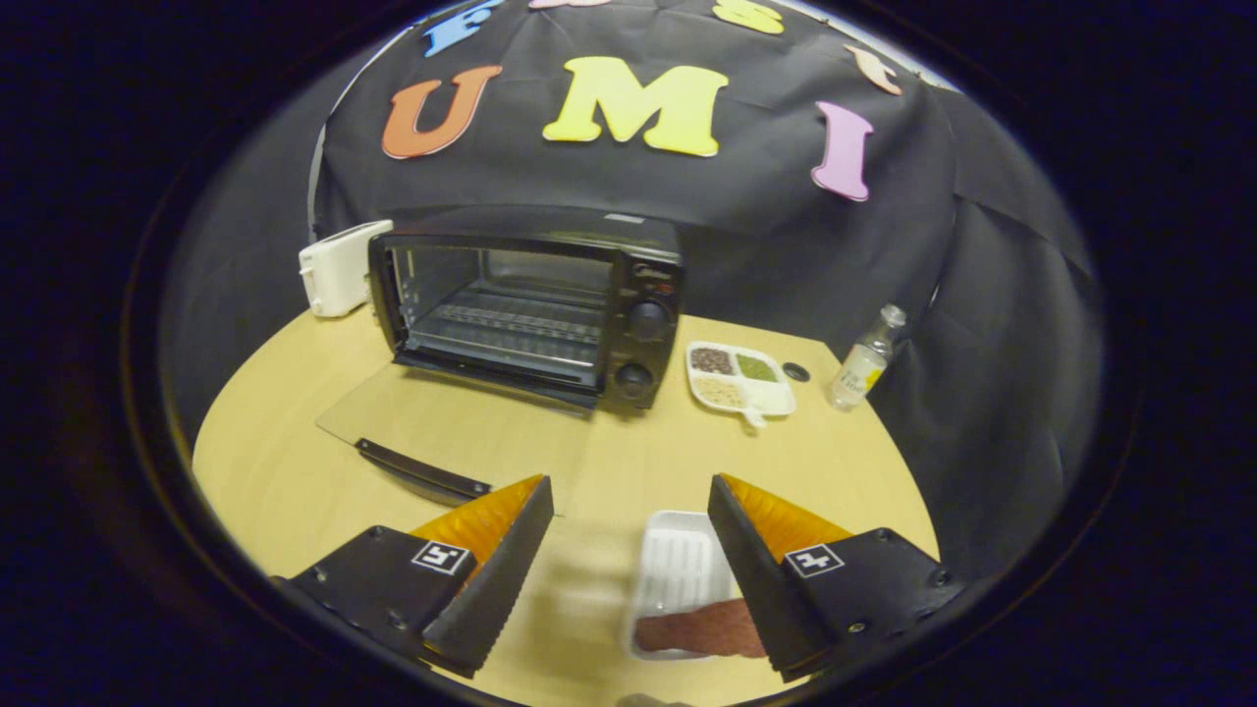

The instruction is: Open the toaster oven, put the food inside, and close the toaster oven door.

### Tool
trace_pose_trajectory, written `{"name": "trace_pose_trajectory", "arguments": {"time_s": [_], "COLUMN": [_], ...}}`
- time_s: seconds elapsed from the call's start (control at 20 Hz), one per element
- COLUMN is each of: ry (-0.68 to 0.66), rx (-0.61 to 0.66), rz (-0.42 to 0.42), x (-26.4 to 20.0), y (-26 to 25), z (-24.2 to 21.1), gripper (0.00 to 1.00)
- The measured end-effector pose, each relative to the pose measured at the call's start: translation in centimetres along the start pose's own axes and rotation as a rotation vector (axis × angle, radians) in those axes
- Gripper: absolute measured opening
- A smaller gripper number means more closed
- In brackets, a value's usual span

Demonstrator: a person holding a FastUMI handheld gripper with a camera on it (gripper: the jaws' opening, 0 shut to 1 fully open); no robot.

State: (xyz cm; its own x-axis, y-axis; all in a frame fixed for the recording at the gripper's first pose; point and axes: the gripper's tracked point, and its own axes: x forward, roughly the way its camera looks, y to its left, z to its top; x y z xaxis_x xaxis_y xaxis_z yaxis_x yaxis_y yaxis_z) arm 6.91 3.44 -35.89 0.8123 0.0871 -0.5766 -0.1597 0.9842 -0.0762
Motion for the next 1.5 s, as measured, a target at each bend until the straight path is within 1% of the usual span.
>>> {"name": "trace_pose_trajectory", "arguments": {"time_s": [0.1,0.25,0.35,0.4,0.5,0.55,0.65,0.7,0.75,0.8,0.85,0.9,1.0,1.1,1.25,1.5], "ry": [0.007,0.03,0.07,0.099,0.171,0.201,0.275,0.297,0.334,0.358,0.377,0.398,0.429,0.459,0.433,0.329], "rx": [0.032,0.094,0.123,0.147,0.203,0.251,0.33,0.369,0.412,0.45,0.489,0.523,0.604,0.662,0.651,0.667], "rz": [0.007,0.078,0.159,0.21,0.309,0.365,0.457,0.497,0.537,0.563,0.583,0.582,0.611,0.619,0.599,0.57], "x": [-0.4,-0.7,-1.2,-1.3,-1.6,-1.7,-2.0,-2.0,-2.3,-2.4,-2.5,-2.1,-2.2,-2.2,-2.6,-4.4], "y": [-4.4,-8.5,-9.5,-9.6,-8.9,-8.1,-6.6,-5.8,-5.1,-4.5,-4.3,-4.4,-4.3,-4.5,-5.2,-4.8], "z": [-0.9,-2.4,-4.0,-4.9,-7.0,-7.7,-9.0,-9.2,-9.6,-9.9,-10.1,-10.3,-10.3,-10.3,-9.1,-4.0], "gripper": [1.0,1.0,1.0,0.97,0.95,0.94,0.87,0.8,0.77,0.64,0.6,0.48,0.26,0.19,0.16,0.15]}}
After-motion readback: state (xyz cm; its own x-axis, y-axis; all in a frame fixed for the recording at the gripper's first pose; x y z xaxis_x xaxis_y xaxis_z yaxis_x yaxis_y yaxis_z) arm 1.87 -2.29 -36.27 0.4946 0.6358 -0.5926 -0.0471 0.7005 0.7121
